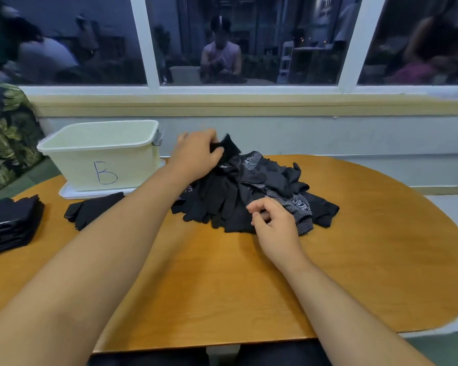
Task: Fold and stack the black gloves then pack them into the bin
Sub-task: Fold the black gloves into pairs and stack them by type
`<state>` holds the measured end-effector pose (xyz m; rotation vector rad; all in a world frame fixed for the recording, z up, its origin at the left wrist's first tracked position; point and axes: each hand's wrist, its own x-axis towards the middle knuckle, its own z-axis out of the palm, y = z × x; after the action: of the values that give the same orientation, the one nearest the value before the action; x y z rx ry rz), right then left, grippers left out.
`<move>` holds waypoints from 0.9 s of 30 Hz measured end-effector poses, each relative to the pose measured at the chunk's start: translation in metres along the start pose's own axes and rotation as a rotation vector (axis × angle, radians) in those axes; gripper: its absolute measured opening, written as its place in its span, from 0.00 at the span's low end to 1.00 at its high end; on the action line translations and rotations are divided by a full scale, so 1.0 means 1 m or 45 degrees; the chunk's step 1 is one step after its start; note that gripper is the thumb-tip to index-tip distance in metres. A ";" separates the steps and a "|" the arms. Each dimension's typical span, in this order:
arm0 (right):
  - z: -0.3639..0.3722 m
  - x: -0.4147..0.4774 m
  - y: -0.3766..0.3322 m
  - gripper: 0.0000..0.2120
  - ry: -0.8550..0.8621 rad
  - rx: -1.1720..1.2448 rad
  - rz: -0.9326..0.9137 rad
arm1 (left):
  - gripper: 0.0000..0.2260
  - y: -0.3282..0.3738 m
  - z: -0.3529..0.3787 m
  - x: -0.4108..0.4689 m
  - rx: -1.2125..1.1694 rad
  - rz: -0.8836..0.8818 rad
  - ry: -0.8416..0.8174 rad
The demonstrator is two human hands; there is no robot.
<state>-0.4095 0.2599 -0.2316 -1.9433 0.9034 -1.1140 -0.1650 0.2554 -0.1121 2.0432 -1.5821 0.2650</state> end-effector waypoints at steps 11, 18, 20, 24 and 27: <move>0.000 -0.003 -0.006 0.14 -0.080 -0.059 -0.039 | 0.13 -0.033 -0.070 -0.061 -0.681 -0.289 0.375; 0.000 -0.004 -0.003 0.14 -0.100 -0.055 -0.063 | 0.16 -0.041 -0.074 -0.112 -0.159 -0.047 0.376; 0.000 -0.004 -0.002 0.14 -0.099 -0.042 -0.058 | 0.14 -0.037 -0.057 -0.146 0.020 0.078 0.264; 0.000 -0.004 -0.002 0.14 -0.126 -0.057 -0.049 | 0.15 -0.035 -0.024 -0.221 0.105 0.411 -0.249; -0.001 -0.004 -0.004 0.14 -0.154 -0.069 -0.040 | 0.20 -0.044 -0.023 -0.249 -0.017 0.407 -0.457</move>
<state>-0.4111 0.2650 -0.2300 -2.0520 0.8479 -0.9870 -0.1921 0.4824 -0.2216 1.8959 -2.1252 -0.0016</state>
